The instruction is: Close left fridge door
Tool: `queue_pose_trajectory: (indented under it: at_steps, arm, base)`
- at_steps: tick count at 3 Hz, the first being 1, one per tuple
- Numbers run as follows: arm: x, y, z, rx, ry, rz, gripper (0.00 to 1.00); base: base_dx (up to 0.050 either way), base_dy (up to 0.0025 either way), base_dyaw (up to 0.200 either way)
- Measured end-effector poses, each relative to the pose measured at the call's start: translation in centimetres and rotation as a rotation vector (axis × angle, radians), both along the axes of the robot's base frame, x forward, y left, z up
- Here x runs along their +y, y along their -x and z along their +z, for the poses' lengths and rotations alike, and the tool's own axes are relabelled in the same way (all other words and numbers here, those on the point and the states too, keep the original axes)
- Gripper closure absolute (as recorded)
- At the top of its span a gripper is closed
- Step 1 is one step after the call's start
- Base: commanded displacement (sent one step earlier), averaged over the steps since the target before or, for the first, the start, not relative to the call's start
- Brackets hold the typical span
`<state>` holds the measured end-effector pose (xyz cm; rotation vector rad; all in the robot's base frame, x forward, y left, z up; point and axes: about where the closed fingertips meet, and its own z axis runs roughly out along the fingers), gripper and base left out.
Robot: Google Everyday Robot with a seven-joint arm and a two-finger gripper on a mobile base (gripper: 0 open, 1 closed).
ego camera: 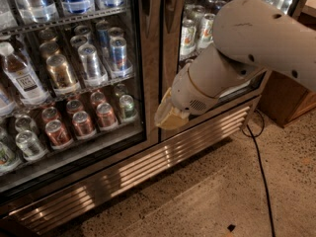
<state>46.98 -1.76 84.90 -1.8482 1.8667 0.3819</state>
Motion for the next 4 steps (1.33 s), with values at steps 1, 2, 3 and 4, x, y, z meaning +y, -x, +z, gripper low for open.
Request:
queue_pose_trajectory:
  at_steps: [1, 2, 3, 4]
  arm:
    - [0.00, 0.00, 0.00, 0.000, 0.000, 0.000, 1.00]
    - [0.00, 0.00, 0.00, 0.000, 0.000, 0.000, 1.00]
    - [0.00, 0.00, 0.00, 0.000, 0.000, 0.000, 1.00]
    - [0.00, 0.00, 0.00, 0.000, 0.000, 0.000, 1.00]
  base:
    - [-0.050, 0.00007, 0.000]
    - [0.000, -0.00002, -0.192]
    - [0.000, 0.00001, 0.194]
    - [-0.050, -0.00017, 0.001]
